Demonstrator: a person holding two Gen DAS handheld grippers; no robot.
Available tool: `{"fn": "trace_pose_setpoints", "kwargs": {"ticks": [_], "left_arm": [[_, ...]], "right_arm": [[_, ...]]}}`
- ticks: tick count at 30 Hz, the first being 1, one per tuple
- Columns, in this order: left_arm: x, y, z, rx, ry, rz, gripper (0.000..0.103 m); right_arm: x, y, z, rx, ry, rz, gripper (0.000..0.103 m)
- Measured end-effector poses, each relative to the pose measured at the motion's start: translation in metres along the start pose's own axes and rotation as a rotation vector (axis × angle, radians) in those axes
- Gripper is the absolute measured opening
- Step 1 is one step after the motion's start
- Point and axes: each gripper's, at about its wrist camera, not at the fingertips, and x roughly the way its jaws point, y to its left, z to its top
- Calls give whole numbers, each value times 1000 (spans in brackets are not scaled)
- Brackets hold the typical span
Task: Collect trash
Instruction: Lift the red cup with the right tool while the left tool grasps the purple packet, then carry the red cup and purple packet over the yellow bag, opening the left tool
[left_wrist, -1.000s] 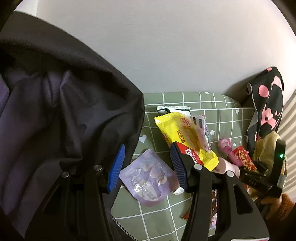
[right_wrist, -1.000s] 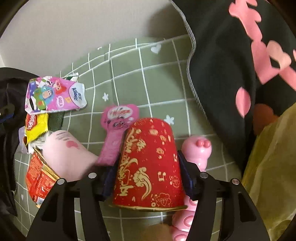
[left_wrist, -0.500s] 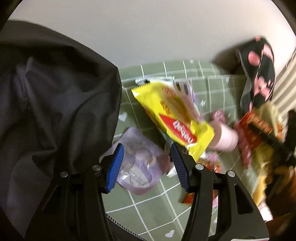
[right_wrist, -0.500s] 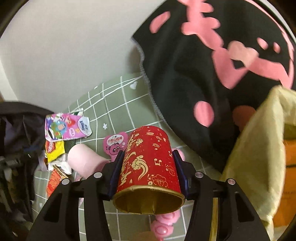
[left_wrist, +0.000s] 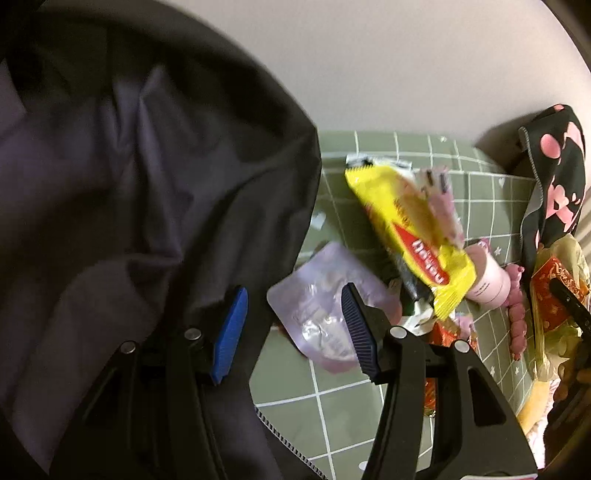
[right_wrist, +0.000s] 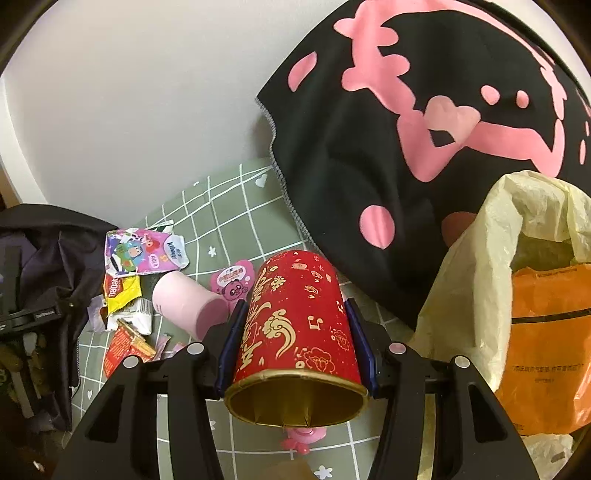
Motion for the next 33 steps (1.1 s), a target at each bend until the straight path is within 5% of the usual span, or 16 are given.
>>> {"fn": "trace_pose_setpoints", "kwargs": {"ticks": [2, 4, 8, 33], "left_arm": [[5, -1, 0, 2, 20, 10, 42], [7, 4, -3, -11, 31, 1, 22], [8, 7, -6, -32, 42, 3, 4], [-73, -48, 60, 63, -226, -132, 0]], "right_arm": [[1, 1, 1, -6, 3, 7, 49], [3, 6, 2, -16, 4, 17, 49], [4, 12, 3, -37, 3, 30, 49], [-17, 43, 47, -157, -56, 3, 49]]}}
